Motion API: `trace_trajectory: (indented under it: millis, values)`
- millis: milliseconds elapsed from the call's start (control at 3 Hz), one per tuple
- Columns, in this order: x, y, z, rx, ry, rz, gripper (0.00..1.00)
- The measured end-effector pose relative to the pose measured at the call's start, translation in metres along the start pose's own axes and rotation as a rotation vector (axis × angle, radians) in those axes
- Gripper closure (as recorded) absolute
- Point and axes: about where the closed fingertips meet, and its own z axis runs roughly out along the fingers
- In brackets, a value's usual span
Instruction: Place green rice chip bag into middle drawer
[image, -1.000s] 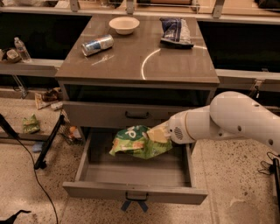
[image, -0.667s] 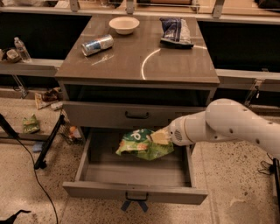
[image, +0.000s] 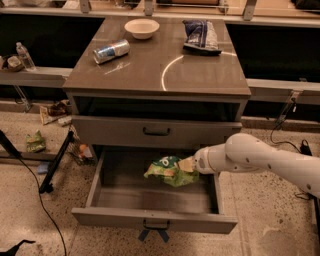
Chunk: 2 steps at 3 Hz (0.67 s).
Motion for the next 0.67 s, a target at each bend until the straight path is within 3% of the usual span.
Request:
trace_trajectory:
  millis: [333,667]
  values:
    - [0.019,-0.013,0.029,0.012,0.001,0.06,0.83]
    - [0.034,-0.013,0.052,0.016,0.0,0.108,0.59]
